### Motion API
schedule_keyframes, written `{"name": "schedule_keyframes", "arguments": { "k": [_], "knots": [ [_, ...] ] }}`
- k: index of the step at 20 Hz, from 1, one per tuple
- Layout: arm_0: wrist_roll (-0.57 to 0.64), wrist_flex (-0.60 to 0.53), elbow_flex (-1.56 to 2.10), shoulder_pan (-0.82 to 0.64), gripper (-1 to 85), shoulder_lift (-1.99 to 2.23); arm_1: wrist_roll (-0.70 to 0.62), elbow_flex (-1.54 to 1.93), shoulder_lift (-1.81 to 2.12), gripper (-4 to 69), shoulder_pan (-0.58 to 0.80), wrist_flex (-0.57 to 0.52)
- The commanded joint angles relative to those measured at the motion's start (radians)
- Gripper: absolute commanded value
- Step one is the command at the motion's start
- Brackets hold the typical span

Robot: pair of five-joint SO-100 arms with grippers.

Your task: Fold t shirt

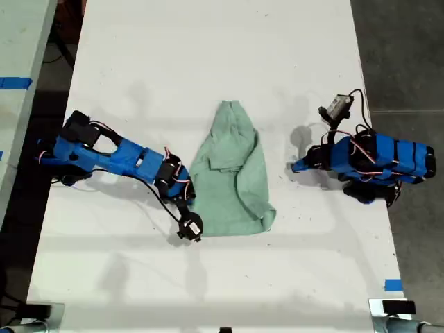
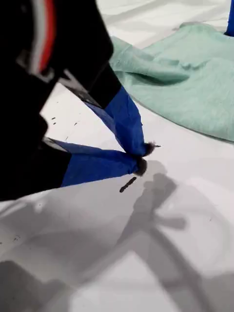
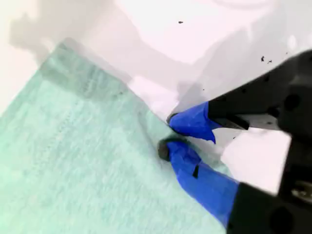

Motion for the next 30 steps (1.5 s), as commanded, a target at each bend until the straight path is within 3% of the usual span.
{"name": "schedule_keyframes", "arguments": {
  "k": [1,6,10,12,13,16,20,21,22,24,26,30],
  "knots": [
    [0.046,0.066,-0.074,-0.009,-0.2,-0.009,0.009,0.055,0.006,1.8,-0.006,-0.012],
    [0.117,0.287,-0.213,-0.031,-0.2,0.106,0.005,0.055,0.006,1.8,-0.002,-0.012],
    [0.252,0.302,-0.262,-0.078,-0.2,0.219,0.003,0.055,0.006,1.8,0.002,-0.012],
    [0.383,0.298,-0.439,-0.112,-0.2,0.153,0.003,0.055,0.006,1.8,0.003,-0.012],
    [0.462,0.255,-0.485,-0.129,-0.2,0.138,0.000,0.055,0.006,1.8,0.006,-0.012],
    [0.673,-0.011,-0.479,-0.192,-0.2,0.140,0.000,0.055,0.006,1.8,0.006,-0.012],
    [0.793,-0.265,-0.472,-0.242,0.6,0.063,-0.003,0.055,0.006,1.8,0.006,-0.012],
    [0.802,-0.307,-0.469,-0.247,15.1,0.029,-0.005,0.055,0.006,1.8,0.006,-0.012],
    [0.807,-0.336,-0.468,-0.247,23.1,0.003,-0.005,0.055,0.006,1.8,0.006,-0.012],
    [0.808,-0.350,-0.463,-0.249,28.6,0.005,-0.006,0.055,0.006,1.8,0.006,-0.012],
    [0.833,-0.330,-0.440,-0.256,27.9,0.080,-0.006,0.055,0.006,1.8,0.008,-0.012],
    [0.933,-0.213,-0.393,-0.316,10.4,0.354,-0.009,0.055,0.006,1.8,0.009,-0.012]
  ]
}}
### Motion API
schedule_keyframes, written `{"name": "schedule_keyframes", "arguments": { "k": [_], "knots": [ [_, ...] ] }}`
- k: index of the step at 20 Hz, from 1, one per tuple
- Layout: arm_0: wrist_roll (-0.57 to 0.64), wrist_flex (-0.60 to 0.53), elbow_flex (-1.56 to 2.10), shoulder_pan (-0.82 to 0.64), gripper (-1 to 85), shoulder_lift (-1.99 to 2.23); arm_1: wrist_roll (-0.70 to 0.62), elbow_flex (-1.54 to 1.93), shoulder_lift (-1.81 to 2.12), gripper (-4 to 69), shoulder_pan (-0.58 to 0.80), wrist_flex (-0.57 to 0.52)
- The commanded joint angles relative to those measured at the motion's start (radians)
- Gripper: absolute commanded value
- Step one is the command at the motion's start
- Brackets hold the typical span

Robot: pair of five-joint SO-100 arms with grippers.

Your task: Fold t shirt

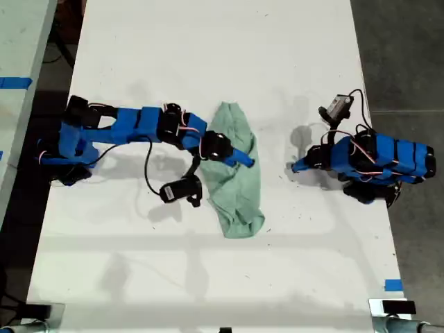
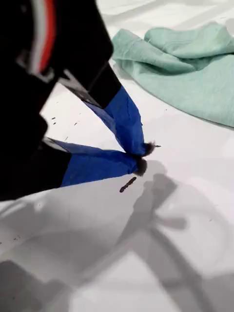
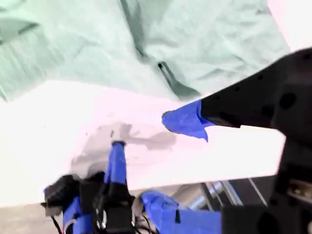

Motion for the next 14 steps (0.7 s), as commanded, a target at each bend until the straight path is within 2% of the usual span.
{"name": "schedule_keyframes", "arguments": {
  "k": [1,4,5,6,10,12,14],
  "knots": [
    [0.072,0.029,0.018,-0.078,7.7,0.273,-0.012,0.055,0.006,1.8,0.011,-0.012],
    [0.132,0.124,0.046,-0.181,6.8,0.423,-0.012,0.055,0.006,1.8,0.012,-0.012],
    [0.158,0.133,0.164,-0.236,4.0,0.511,-0.012,0.055,0.006,1.8,0.012,-0.012],
    [0.202,0.078,0.373,-0.293,3.4,0.634,-0.012,0.055,0.006,1.8,0.012,-0.012],
    [0.334,-0.462,1.405,-0.528,-0.2,1.146,-0.012,0.055,0.006,1.8,0.014,-0.012],
    [0.451,-0.646,1.615,-0.589,-0.2,1.115,-0.015,0.055,0.006,1.8,0.017,-0.012],
    [0.491,-0.865,1.772,-0.634,-0.2,1.046,-0.015,0.055,0.006,1.8,0.018,-0.012]
  ]
}}
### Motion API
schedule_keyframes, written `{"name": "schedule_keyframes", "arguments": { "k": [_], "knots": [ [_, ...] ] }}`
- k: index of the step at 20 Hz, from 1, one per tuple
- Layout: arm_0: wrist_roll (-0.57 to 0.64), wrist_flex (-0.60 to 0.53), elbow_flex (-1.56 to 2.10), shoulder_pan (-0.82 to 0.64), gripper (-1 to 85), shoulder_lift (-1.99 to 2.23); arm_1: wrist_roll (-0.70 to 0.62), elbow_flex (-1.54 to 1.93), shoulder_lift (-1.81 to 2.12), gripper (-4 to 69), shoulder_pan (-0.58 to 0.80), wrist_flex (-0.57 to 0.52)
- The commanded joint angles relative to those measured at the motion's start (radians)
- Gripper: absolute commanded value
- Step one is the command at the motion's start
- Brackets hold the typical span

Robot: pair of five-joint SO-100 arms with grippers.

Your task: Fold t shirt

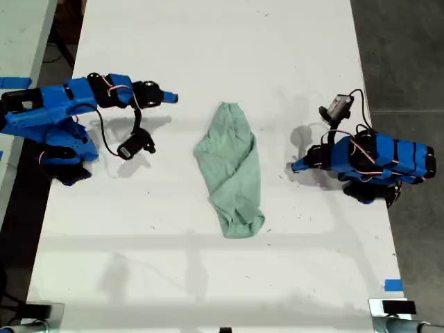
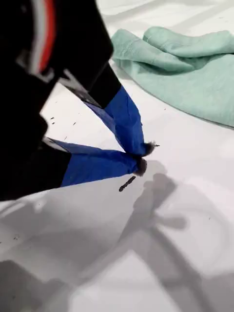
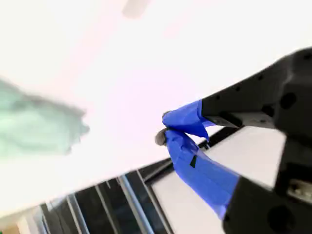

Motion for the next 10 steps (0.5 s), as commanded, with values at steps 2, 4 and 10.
{"name": "schedule_keyframes", "arguments": {
  "k": [2,4,10],
  "knots": [
    [0.015,-0.287,0.216,-0.072,-0.2,-0.018,-0.012,0.055,0.006,1.8,0.011,-0.012],
    [-0.025,-0.301,0.327,-0.089,-0.2,0.124,-0.014,0.055,0.006,1.8,0.009,-0.012],
    [-0.190,0.391,0.683,-0.275,-0.2,1.256,-0.011,0.055,0.006,1.8,0.005,-0.012]
  ]
}}
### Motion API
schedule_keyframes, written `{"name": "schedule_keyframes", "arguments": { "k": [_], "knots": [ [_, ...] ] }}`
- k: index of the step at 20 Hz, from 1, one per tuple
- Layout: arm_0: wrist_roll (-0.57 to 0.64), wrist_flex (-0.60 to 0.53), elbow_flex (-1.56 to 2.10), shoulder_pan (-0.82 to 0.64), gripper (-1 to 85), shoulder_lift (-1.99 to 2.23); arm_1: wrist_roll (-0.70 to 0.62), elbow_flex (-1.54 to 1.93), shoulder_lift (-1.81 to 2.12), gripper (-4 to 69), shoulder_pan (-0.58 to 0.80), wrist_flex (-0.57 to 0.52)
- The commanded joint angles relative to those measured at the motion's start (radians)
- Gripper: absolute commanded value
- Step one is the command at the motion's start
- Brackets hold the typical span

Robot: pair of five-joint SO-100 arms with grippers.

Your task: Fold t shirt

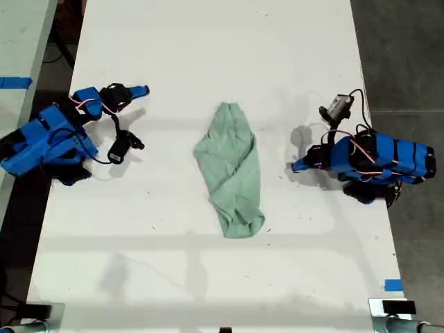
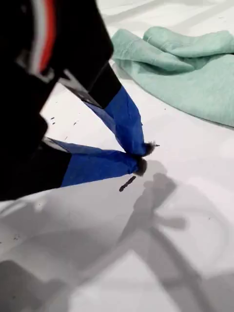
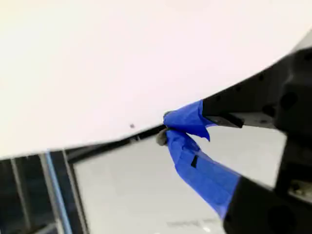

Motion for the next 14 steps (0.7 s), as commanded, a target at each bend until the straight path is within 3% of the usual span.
{"name": "schedule_keyframes", "arguments": {
  "k": [1,14],
  "knots": [
    [-0.023,0.190,0.046,0.002,-0.2,0.285,-0.012,0.055,0.006,1.8,0.005,-0.012],
    [-0.034,0.209,0.046,-0.018,-0.2,0.287,-0.008,0.055,0.006,1.8,0.005,-0.012]
  ]
}}
